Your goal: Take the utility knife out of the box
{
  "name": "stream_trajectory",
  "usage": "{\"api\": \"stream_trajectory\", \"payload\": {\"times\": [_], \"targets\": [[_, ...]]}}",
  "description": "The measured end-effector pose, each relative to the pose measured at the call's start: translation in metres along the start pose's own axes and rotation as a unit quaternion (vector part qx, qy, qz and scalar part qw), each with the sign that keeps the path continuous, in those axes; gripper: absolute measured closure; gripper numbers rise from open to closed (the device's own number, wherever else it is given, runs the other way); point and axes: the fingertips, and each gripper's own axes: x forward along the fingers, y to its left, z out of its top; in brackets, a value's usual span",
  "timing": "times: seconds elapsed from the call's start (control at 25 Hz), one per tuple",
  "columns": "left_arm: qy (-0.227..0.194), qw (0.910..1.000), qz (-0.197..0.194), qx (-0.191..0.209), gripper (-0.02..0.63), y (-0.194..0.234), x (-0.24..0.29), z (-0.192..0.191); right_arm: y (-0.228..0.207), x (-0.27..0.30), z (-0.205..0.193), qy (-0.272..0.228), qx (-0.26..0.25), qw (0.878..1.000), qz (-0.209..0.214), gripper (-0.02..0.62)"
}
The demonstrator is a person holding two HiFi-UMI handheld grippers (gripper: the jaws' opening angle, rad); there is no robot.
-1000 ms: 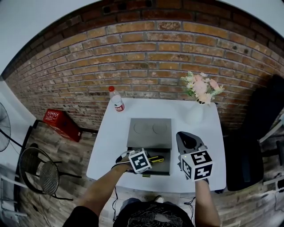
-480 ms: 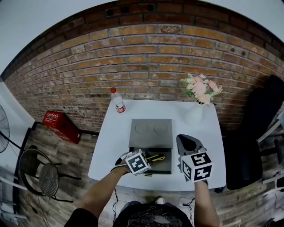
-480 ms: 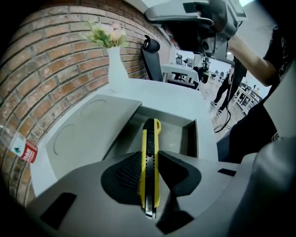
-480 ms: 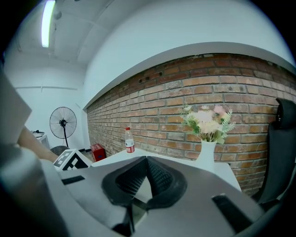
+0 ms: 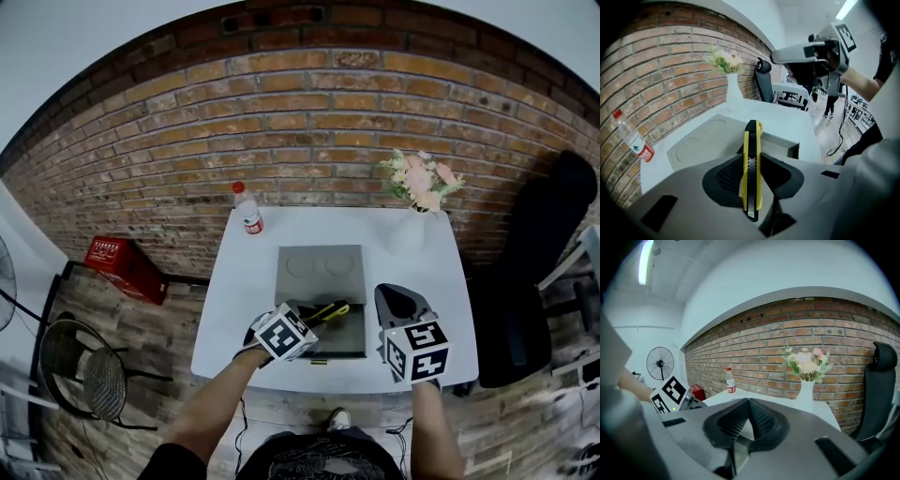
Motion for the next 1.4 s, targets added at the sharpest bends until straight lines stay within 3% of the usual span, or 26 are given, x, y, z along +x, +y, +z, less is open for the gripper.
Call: {"api": "stream_trajectory", "payload": {"times": [0.32,0.68,0.96,1.4], "targets": [[-0.071,0.996,0.048,-0.023,0.477,0.02,-0.039,0.025,0.017,-0.009,0.001,-0.001,0.0,1.0,-0.01,0.577],[-0.171,0.9786,0.099,-0.057,0.477,0.037,-0.104,0.056,0.029,-0.024,0.009,-0.013,0.005,0.999,-0.035,0.577],[-0.224,0.9619,0.134,-0.082,0.477,0.041,-0.154,0.057,0.04,-0.039,0.024,-0.037,0.001,0.998,-0.052,0.577],[-0.289,0.927,0.206,-0.12,0.477,0.045,-0.226,0.04,0.06,-0.068,0.036,-0.062,-0.008,0.996,-0.067,0.577]]}}
